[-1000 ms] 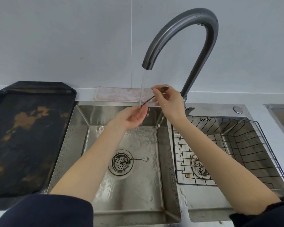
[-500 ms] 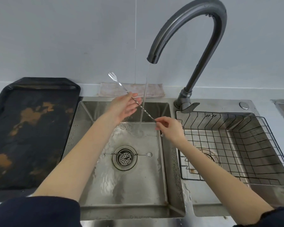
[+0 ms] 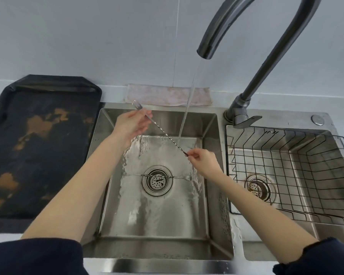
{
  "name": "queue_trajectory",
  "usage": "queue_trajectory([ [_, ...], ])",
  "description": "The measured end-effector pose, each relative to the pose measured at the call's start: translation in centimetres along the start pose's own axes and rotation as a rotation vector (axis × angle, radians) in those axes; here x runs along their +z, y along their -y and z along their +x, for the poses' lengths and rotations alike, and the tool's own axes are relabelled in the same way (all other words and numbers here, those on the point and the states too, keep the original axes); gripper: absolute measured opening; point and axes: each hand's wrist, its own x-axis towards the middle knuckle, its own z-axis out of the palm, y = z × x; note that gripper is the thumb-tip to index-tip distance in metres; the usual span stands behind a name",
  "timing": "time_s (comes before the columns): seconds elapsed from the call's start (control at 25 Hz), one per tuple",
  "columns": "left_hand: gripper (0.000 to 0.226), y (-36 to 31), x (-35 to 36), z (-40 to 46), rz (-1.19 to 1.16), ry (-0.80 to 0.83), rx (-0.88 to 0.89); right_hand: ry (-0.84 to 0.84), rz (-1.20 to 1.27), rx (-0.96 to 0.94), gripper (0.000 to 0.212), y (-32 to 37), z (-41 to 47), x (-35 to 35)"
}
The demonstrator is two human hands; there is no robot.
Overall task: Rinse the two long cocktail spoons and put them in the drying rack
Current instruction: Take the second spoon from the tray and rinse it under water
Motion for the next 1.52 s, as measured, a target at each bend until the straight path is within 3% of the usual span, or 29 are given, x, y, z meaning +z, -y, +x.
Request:
queue_trajectory([
  [0.28, 0.022, 6.6, -3.6, 3.0, -0.004, -0.225, -0.149, 0.243, -0.152, -0.006, 0.022, -2.1, 1.0, 3.4],
  [0.4, 0.004, 10.0, -4.6, 4.0, 0.004, -0.27, -0.249, 0.339, -0.253, 0.033, 0.024, -3.3, 1.2, 5.2],
  [0.52, 0.038, 13.0, -5.2, 4.8, 0.095, -0.324, -0.324, 0.375, -0.34, 0.081, 0.022, -4.3, 1.2, 6.7],
  [0.76, 0.034, 16.3, -4.9, 4.9, 0.239, -0.301, -0.454, 0.422, -0.526, 0.094, 0.022, -5.4, 1.5, 8.0],
  [1.08, 0.034, 16.8, -4.8, 4.7, 0.46, -0.337, -0.416, 0.366, -0.643, 0.05, 0.029, -4.8, 1.4, 8.1],
  [1.2, 0.028, 16.0, -4.6, 4.1, 0.507, -0.304, -0.389, 0.363, -0.612, 0.051, 0.029, -4.1, 1.1, 7.6],
  [1.36, 0.043, 14.6, -4.4, 3.1, 0.557, -0.256, -0.38, 0.34, -0.554, 0.041, 0.028, -3.0, 0.6, 6.5],
  [1.52, 0.042, 11.6, -3.4, 1.6, 0.598, -0.217, -0.275, 0.316, -0.486, 0.006, 0.029, -1.5, -0.5, 5.0],
])
